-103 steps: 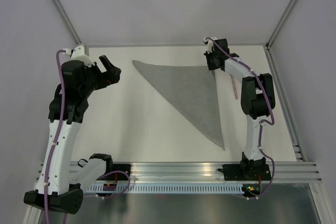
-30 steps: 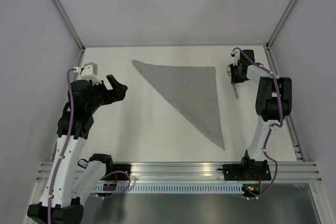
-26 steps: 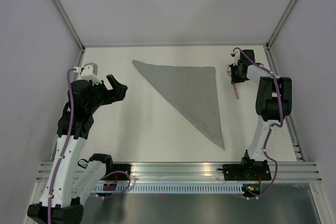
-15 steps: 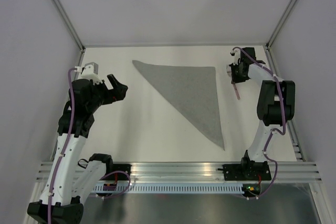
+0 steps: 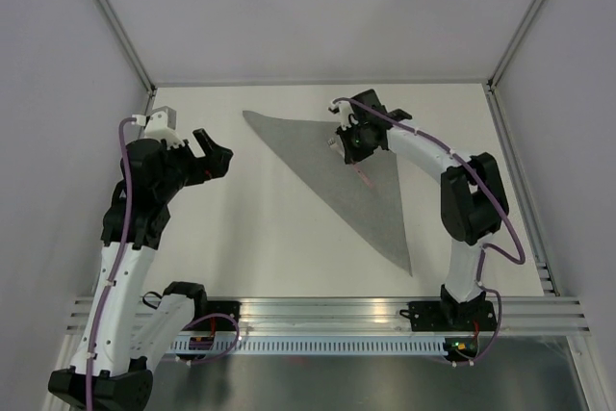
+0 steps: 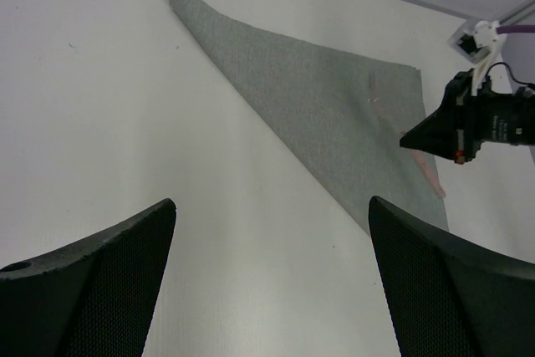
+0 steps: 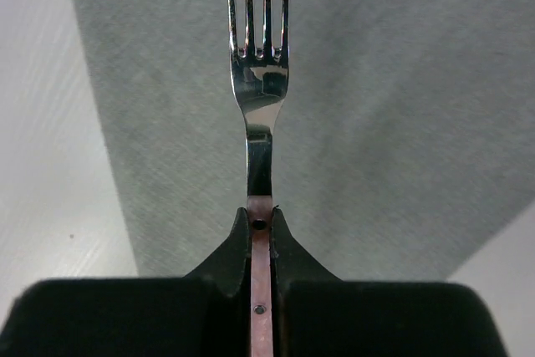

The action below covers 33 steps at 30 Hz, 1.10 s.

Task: Fold the napkin, place the utensils inside, and roll it up
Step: Place the utensil onto the napkin

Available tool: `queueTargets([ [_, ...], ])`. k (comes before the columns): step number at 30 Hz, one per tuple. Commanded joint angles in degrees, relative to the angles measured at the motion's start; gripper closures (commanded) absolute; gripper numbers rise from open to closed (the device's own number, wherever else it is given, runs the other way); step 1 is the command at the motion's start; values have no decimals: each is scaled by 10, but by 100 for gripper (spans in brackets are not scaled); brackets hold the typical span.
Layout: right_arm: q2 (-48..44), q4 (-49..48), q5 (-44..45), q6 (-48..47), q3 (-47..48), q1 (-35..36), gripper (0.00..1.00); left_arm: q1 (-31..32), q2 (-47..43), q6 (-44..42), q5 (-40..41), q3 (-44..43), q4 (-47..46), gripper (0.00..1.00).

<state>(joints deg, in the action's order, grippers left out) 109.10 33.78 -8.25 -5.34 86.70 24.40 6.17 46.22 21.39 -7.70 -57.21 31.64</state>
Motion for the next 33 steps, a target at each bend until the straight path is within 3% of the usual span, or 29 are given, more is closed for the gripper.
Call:
queueTargets([
  [1,40,44,-3,51,46,34,100,-2,-6,4,-8,-30,13,0],
  [12,89,19,42,82,58,126,100,-2,-7,3,-2,-36,26,0],
  [33,129,-9,60,74,70,136,100,-2,2,-2,4,-26,26,0],
])
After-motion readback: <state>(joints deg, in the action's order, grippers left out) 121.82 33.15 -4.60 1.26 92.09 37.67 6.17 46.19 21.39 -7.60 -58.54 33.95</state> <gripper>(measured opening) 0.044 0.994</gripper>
